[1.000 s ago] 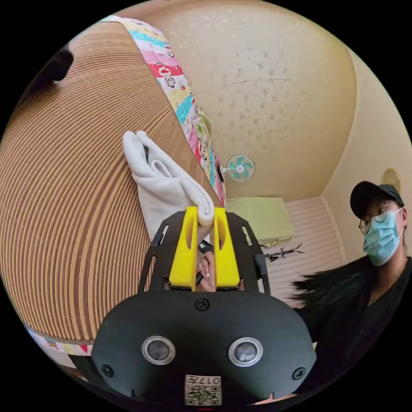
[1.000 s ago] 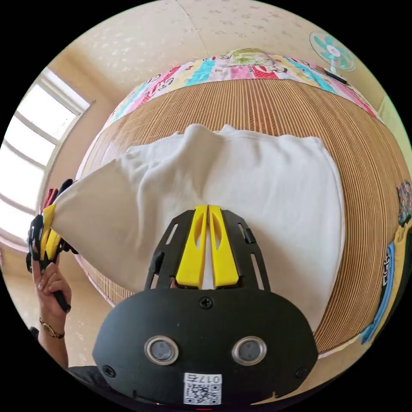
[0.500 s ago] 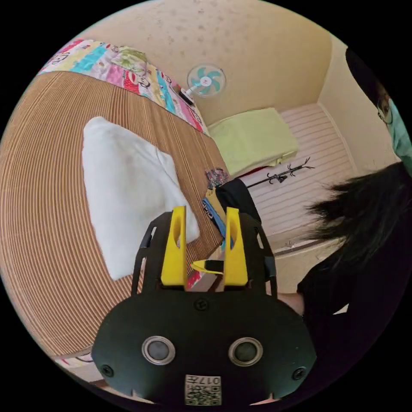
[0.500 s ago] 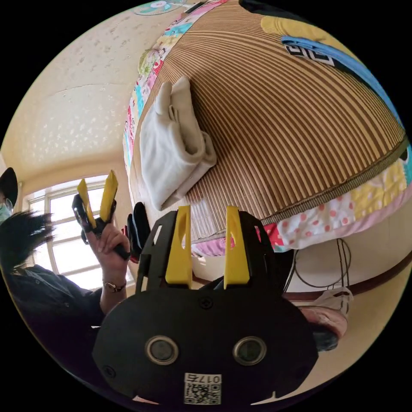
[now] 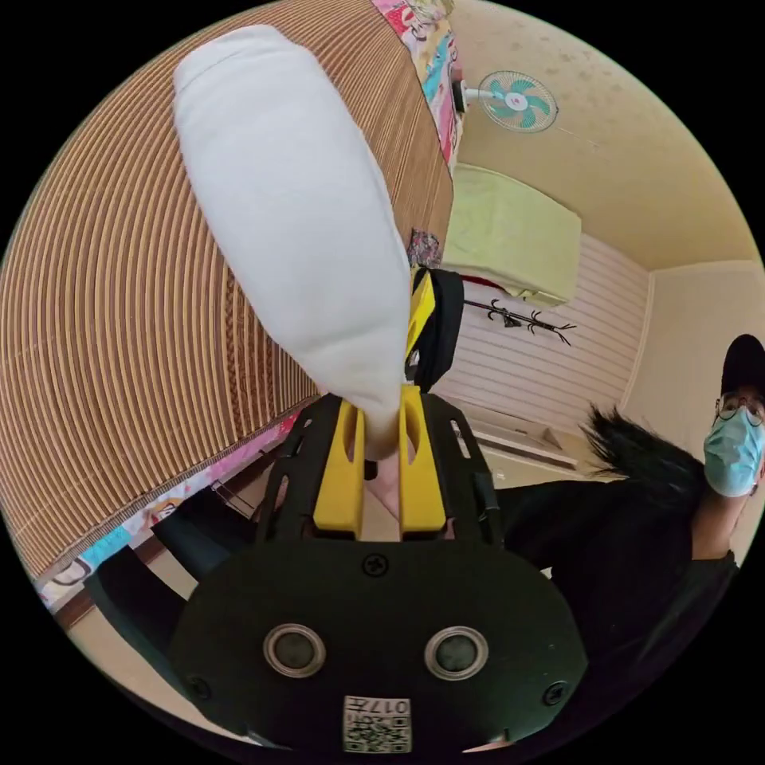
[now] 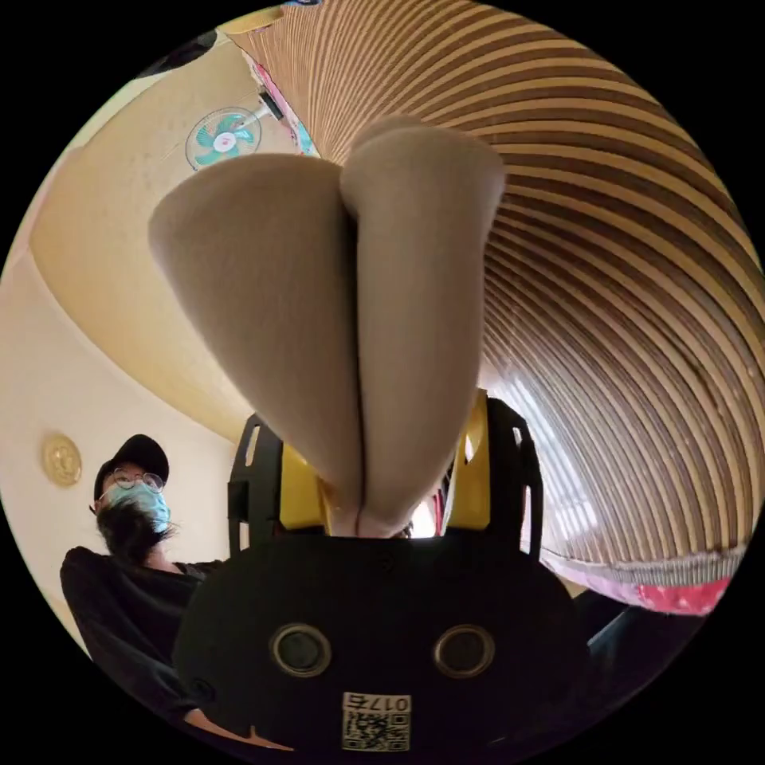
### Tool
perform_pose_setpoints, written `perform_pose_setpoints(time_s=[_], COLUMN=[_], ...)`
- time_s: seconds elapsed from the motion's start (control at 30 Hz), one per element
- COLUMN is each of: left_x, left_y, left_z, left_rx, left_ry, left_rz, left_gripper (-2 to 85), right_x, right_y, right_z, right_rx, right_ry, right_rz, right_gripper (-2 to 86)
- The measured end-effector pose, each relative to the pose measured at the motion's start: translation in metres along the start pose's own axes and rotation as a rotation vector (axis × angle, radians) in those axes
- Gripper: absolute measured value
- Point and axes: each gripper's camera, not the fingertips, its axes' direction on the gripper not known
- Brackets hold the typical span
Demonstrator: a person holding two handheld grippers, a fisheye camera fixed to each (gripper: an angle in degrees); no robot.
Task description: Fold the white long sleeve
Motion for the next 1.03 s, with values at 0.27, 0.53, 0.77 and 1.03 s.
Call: perform_pose_setpoints(time_s=[0.27,0.53,0.77,1.03], left_x=[0.176,0.173,0.121,0.068], left_y=[0.002,0.001,0.043,0.138], left_z=[0.006,-0.030,-0.164,-0.375], left_rx=[-0.052,-0.052,0.177,0.577], left_ry=[0.085,0.022,-0.211,-0.844], left_rz=[0.379,0.357,0.218,-0.073], left_gripper=[12.3,12.4,12.2,12.0], right_x=[-0.202,-0.345,-0.310,-0.142], right_y=[-0.030,-0.078,0.043,0.099], right_z=[0.023,-0.116,-0.169,0.122], right_rx=[-0.234,-0.077,0.859,0.404], right_ry=[0.089,0.604,1.121,1.718], right_rz=[-0.490,-0.528,0.046,-0.101], right_gripper=[19.3,16.1,4.3,0.5])
